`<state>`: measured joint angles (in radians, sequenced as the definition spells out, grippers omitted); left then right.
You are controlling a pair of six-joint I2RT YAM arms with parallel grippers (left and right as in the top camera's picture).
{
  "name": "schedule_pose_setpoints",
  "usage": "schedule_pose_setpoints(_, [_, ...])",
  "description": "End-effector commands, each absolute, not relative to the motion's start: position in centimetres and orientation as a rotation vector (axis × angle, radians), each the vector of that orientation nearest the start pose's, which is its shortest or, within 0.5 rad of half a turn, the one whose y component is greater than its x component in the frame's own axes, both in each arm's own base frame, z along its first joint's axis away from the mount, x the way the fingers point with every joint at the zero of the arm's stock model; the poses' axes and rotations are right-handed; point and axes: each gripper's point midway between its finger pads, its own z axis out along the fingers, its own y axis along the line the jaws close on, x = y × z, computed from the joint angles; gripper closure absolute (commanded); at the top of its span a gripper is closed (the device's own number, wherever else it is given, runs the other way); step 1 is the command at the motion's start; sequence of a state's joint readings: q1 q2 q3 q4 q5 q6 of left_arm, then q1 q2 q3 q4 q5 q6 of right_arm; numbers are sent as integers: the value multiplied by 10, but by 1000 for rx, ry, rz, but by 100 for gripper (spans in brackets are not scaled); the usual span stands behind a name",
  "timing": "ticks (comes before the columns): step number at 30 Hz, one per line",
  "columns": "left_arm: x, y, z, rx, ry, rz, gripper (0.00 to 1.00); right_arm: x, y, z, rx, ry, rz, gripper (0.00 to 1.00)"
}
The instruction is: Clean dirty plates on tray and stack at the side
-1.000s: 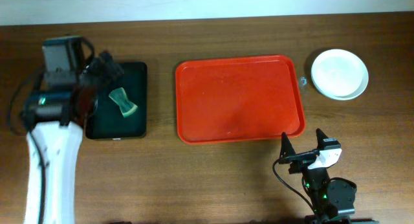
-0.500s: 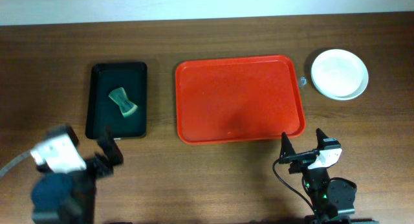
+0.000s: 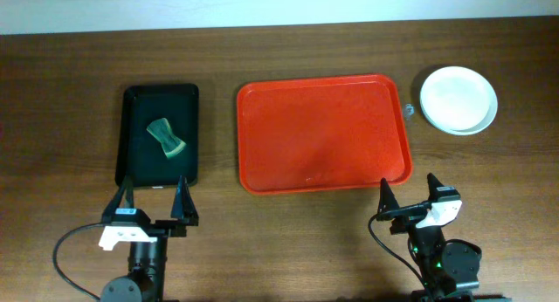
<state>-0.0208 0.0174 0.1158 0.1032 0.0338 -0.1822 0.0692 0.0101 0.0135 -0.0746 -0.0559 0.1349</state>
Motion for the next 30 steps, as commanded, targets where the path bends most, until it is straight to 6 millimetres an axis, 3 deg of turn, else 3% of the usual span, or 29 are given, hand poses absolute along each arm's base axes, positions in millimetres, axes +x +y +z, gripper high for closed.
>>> schedule_pose_setpoints(1, [240,-5,231,-103,1374,-161,1,245,27,157,11,1648,202,1])
schedule_pose_setpoints(3, [244,-3,210,-118,1427,-148,1,245,27,157,11,1648,202,1])
schedule_pose_setpoints(7, [246,6,196,-165,1481,-104,1,245,27,157,11,1648,202,2])
schedule_pose_setpoints(10, [246,3,157,-66,1647,-18,1,245,27,157,11,1648,202,2])
schedule_pose_setpoints(14, [246,7,157,-39,1647,42,1,245,27,157,11,1648,202,1])
schedule_pose_setpoints(30, [246,2,157,-18,1648,19,1,245,27,157,11,1648,202,1])
